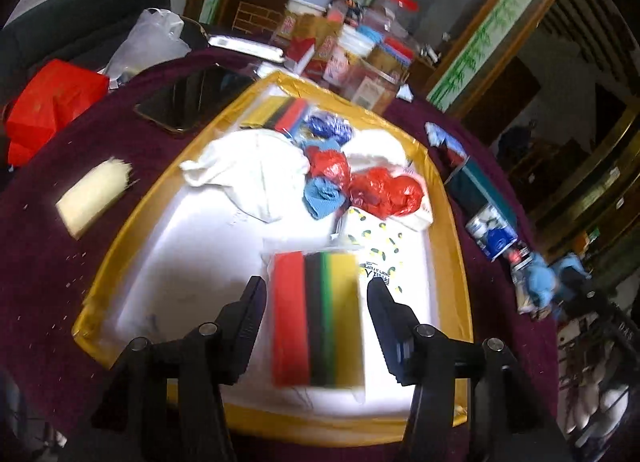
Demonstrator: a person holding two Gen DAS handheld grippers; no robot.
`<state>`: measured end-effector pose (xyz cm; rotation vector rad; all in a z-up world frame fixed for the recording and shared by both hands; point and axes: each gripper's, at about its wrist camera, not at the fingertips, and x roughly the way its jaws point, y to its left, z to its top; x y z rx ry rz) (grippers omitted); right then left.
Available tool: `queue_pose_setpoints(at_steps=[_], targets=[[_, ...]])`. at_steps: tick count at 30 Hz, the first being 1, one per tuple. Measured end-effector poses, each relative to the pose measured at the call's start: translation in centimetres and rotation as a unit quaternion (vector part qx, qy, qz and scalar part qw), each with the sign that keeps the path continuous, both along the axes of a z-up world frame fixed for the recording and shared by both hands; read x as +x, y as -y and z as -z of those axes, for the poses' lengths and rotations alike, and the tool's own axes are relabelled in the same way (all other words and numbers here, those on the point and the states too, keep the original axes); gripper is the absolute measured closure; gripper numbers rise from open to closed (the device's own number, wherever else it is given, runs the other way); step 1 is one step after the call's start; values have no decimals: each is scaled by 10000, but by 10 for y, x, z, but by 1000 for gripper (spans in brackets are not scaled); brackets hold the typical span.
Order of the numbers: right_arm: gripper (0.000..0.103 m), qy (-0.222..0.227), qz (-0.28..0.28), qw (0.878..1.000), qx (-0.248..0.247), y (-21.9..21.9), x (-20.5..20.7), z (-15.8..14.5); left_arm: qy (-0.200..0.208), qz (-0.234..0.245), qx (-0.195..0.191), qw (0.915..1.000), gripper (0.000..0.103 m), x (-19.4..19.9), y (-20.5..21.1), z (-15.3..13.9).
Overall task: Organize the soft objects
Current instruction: 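Drop the sponge pack into the tray with left while right carries the blue cloth there, then grasp the white face tissue pack with left while right grasps the brown knit ball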
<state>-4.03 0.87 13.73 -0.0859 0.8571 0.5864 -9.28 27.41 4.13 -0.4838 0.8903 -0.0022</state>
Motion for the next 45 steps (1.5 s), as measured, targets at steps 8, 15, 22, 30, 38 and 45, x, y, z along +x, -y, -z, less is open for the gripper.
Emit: queue_pose_setpoints(at_steps=[8, 15, 22, 30, 38, 45], targets=[[83, -397, -1187, 9882, -887, -110, -4, 29, 536, -272, -372, 9975, 32, -49, -29, -18], [46, -225, -741, 9837, -1624, -126, 26, 50, 718, -402, -568, 9950, 27, -70, -51, -25], [40, 255, -81, 9969, -736, -65, 21, -6, 756, -321, -660, 9944, 27, -74, -47, -27], [0, 1879, 1801, 9654, -134, 108, -27, -70, 1081, 311, -675, 9914, 19, -82, -3, -48], [2, 271, 2678, 9624, -358, 210, 7, 2, 1252, 1655, -411, 9774, 15, -82, 99, -62], [3, -132, 2219, 9748, 196, 190, 63, 27, 854, 2057, -179, 9747, 15, -79, 148, -54]])
